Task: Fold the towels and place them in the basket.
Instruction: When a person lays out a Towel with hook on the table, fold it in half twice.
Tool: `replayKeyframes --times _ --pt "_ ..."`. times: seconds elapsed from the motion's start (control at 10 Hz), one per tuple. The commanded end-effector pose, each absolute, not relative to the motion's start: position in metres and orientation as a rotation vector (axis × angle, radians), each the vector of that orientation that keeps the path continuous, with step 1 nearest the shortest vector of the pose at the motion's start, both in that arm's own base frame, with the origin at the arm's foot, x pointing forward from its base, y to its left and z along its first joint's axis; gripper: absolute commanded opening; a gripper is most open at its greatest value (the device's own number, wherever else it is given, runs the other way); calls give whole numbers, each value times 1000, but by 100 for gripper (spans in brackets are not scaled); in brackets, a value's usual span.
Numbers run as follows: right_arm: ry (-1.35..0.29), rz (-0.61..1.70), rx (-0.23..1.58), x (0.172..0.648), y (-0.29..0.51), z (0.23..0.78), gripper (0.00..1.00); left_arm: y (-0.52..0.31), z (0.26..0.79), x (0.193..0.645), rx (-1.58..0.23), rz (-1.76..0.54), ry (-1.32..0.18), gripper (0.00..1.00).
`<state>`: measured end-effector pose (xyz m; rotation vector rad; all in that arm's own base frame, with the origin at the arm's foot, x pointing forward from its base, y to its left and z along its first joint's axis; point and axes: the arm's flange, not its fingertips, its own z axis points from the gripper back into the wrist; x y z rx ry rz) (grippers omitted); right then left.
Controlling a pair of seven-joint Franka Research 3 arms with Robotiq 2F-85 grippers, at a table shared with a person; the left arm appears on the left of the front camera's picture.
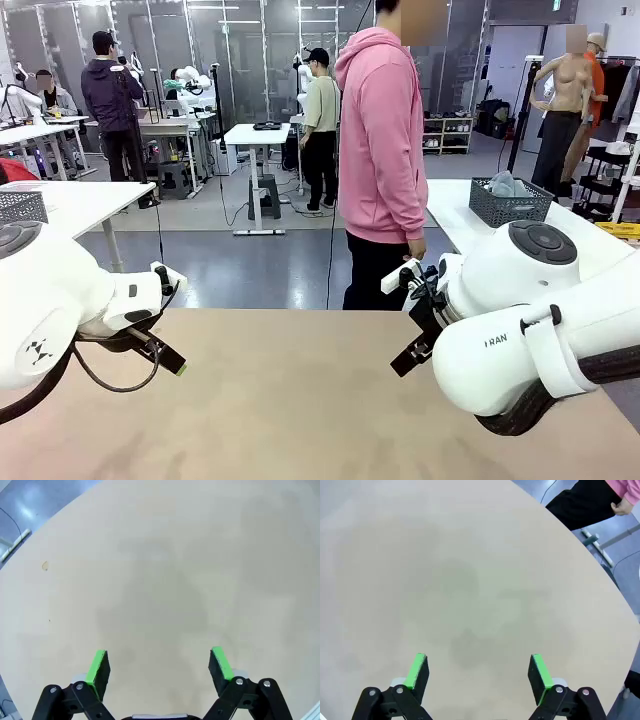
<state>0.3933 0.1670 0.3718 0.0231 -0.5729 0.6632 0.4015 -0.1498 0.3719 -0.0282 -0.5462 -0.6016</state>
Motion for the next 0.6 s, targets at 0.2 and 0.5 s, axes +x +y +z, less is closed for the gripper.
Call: replayKeyframes --times 0.2,0.5 --pt "-573 663 23 393 167 372 100 -150 372 401 -28 -602 -546 100" --pt "-573 663 23 393 167 372 100 -150 372 401 -28 -602 -546 100"
